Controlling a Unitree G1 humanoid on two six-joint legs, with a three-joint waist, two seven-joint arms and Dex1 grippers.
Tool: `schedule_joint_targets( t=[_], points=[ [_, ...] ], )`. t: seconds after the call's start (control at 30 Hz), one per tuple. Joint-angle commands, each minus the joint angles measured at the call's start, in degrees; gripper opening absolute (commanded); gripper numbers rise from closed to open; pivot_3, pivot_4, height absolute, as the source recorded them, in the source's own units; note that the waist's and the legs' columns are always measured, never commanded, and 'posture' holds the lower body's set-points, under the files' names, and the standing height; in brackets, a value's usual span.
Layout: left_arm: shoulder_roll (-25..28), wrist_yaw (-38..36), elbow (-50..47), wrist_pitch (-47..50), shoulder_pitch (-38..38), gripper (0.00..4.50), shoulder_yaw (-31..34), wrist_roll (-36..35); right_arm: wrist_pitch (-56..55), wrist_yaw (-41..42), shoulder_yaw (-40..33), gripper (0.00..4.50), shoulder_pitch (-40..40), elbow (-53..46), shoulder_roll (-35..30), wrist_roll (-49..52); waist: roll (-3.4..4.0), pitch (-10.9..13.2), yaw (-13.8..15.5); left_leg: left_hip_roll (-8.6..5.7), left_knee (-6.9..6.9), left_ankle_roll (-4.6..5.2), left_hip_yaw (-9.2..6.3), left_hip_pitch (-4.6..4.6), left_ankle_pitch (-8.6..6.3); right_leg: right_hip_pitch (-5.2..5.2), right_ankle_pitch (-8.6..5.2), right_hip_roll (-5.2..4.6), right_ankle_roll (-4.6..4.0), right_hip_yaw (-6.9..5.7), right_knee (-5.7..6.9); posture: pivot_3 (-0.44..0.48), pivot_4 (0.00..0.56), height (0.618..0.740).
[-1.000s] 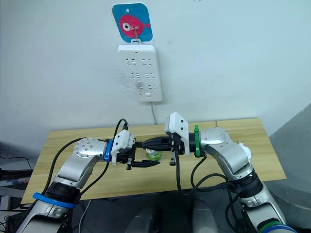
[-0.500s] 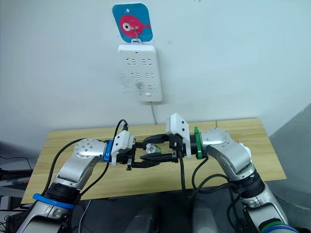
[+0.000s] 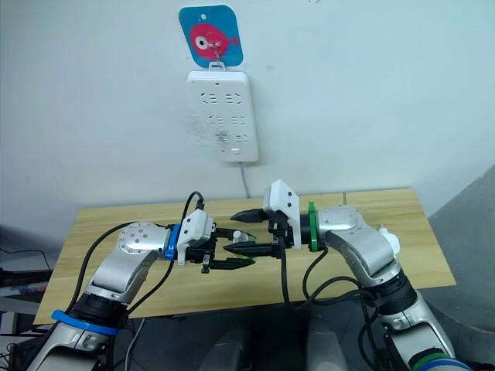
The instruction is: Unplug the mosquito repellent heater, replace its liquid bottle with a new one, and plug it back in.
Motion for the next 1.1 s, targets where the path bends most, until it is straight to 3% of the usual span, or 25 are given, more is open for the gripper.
schedule_joint_targets(
  t=[0.03,0.17,0.2,0.37,0.5,0.67,0.8,0.93,1.1],
  points=[
    [0.24,-0.21,-2.45,-0.28,0.32,2.23,0.21,-0.70,-1.91,2.12,0.31,1.81,0.21,-1.76,-0.13,0.59,0.00,0.00,0.00,0.00,0.00,0.00,0.00,0.00,0.00,0.00,0.00,0.00,0.00,0.00,0.00,-0.079,0.217,0.740],
    [0.04,-0.04,-2.61,-0.53,0.28,2.23,0.04,-0.41,-3.60,3.18,1.32,0.38,0.67,-1.88,-0.93,-0.52,0.00,0.00,0.02,0.00,0.00,0.00,0.00,0.00,0.00,0.01,0.00,0.00,0.00,0.00,0.00,-0.079,0.219,0.740],
    [-0.05,0.05,-2.60,-0.42,0.19,2.23,0.03,-0.41,-4.40,3.58,1.82,0.20,0.73,-1.96,-1.24,-1.03,0.00,0.00,0.02,0.00,0.00,0.00,-0.01,0.00,0.00,0.01,0.00,0.00,0.00,0.00,-0.01,-0.079,0.221,0.740],
    [-0.03,0.12,-2.18,-0.53,0.06,2.23,0.03,-0.39,-8.38,5.26,2.42,0.21,0.86,-2.17,-1.41,-2.52,0.00,0.00,0.01,0.00,0.00,0.00,0.01,0.00,0.00,0.00,0.00,0.00,0.00,0.00,0.00,-0.078,0.227,0.740],
    [0.26,0.87,-1.73,0.25,1.15,2.23,0.48,-0.43,-2.61,1.39,-3.19,0.21,-2.97,-6.62,1.58,4.53,0.00,0.00,0.01,0.01,0.00,0.00,0.00,0.00,0.00,0.00,0.00,0.00,0.00,0.01,0.00,-0.074,0.229,0.740],
    [-1.61,5.07,1.89,-1.00,2.74,2.23,1.06,0.81,8.90,-8.31,-12.50,0.21,-11.15,-10.00,3.88,14.92,0.01,0.01,-0.01,0.02,0.00,0.00,-0.05,0.02,0.00,0.00,0.00,0.00,0.00,-0.01,0.00,-0.081,0.238,0.740],
    [-2.01,7.27,2.02,-2.99,3.11,2.23,2.43,1.33,10.50,-15.23,-15.65,0.21,-9.49,-9.25,2.85,13.00,0.01,0.01,0.48,0.00,-0.04,0.00,-0.14,-0.01,-0.01,0.02,0.00,-0.02,-0.01,-0.06,-0.04,-0.082,0.257,0.740],
    [-1.73,12.65,0.28,-0.64,3.23,2.23,5.95,0.65,-5.07,-26.22,-12.35,0.21,2.50,-1.53,3.37,-5.24,-0.01,0.05,0.77,-0.01,-0.04,0.02,-0.08,-0.02,-0.01,0.05,0.00,-0.04,0.00,-0.03,-0.06,-0.083,0.286,0.740],
    [-1.34,17.01,-7.41,5.16,6.10,2.23,8.13,-0.88,-25.39,-34.07,-11.22,0.21,10.71,11.39,9.96,-15.86,0.16,0.71,-0.36,0.01,-0.07,0.05,0.18,0.04,-0.02,-0.05,0.00,-0.03,0.00,0.17,0.05,-0.064,0.332,0.740]
  ],
)
